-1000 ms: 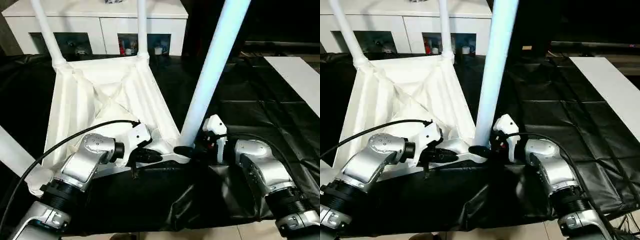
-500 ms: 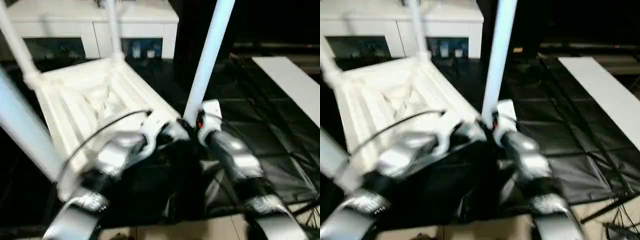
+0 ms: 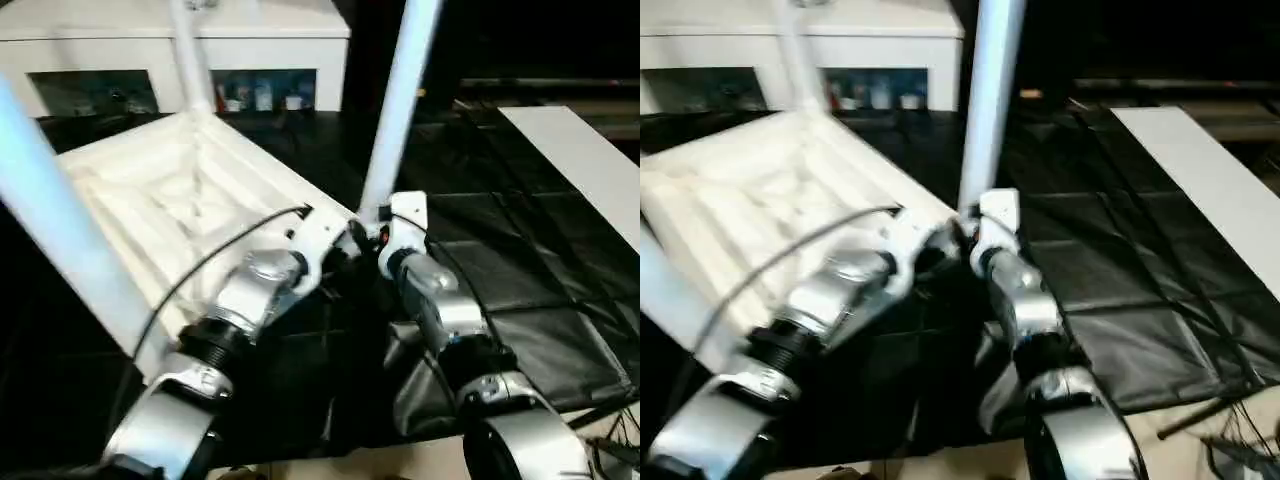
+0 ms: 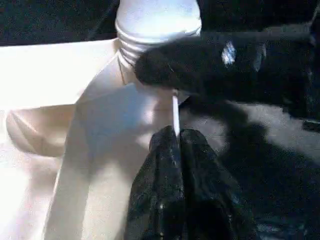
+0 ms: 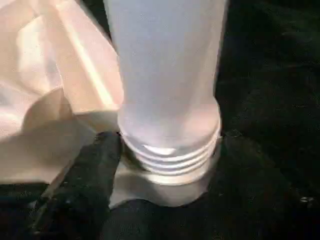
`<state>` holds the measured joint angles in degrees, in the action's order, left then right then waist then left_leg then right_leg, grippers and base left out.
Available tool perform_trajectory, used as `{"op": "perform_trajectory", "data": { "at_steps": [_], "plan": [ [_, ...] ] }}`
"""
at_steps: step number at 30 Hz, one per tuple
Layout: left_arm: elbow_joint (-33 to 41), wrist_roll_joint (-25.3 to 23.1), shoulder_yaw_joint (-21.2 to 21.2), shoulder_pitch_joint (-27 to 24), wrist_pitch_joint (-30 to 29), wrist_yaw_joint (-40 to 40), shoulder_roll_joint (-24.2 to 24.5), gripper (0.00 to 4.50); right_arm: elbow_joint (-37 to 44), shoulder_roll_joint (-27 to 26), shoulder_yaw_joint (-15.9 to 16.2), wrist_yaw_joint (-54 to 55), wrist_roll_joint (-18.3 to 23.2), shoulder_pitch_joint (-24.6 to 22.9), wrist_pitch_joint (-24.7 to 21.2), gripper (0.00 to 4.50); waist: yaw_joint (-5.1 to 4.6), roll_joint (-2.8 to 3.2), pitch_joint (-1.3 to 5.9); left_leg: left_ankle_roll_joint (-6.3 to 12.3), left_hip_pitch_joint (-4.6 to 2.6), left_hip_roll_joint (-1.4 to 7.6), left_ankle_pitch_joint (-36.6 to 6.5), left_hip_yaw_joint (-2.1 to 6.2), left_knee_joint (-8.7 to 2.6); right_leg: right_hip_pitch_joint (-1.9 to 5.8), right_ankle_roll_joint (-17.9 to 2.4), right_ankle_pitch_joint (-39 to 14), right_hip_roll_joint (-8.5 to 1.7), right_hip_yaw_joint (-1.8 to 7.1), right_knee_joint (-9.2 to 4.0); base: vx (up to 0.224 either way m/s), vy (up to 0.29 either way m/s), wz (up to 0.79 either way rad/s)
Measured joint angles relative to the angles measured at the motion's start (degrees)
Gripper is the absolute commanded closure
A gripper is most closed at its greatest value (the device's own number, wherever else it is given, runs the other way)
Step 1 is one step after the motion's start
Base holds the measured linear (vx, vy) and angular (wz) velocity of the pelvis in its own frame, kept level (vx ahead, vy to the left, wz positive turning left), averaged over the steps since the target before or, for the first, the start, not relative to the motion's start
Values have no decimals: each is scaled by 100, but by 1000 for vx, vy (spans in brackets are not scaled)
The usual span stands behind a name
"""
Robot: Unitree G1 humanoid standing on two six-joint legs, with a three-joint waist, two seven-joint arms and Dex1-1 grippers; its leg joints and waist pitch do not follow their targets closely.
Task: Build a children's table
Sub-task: Rotate leg to tighten
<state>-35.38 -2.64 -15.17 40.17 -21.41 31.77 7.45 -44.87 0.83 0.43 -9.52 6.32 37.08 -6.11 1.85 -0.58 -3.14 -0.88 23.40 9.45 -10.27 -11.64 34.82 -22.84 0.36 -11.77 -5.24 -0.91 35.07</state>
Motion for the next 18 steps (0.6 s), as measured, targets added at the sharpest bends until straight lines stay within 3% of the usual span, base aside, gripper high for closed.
{"op": "perform_trajectory", "data": {
  "at_steps": [4,7,10,18],
  "plan": [
    [378,-82,-259,-219,289,623,445,450,579,401,224,-899,65,-233,-183,87,47,-3,-2,23,12,2,15,-1,-4,-11,0,0,0,-4,-2,0,0,0],
    [948,31,-417,-542,461,1540,1027,450,1500,1123,495,-2399,390,-772,-403,87,156,-8,-3,24,8,2,14,-1,-6,-1,0,-1,-1,-6,-10,0,0,0],
    [1280,284,-447,-785,533,2360,1464,450,1971,1655,805,-3477,503,-1209,-404,87,201,-10,-4,7,5,1,7,-5,-6,2,-1,1,-4,-6,-6,0,0,0],
    [1672,674,-565,-1035,382,3248,1626,450,2495,2091,1110,-4625,660,-1462,-551,87,229,-24,-13,16,1,1,15,-45,-4,2,-34,22,-19,9,-5,0,0,0]
  ]
}}
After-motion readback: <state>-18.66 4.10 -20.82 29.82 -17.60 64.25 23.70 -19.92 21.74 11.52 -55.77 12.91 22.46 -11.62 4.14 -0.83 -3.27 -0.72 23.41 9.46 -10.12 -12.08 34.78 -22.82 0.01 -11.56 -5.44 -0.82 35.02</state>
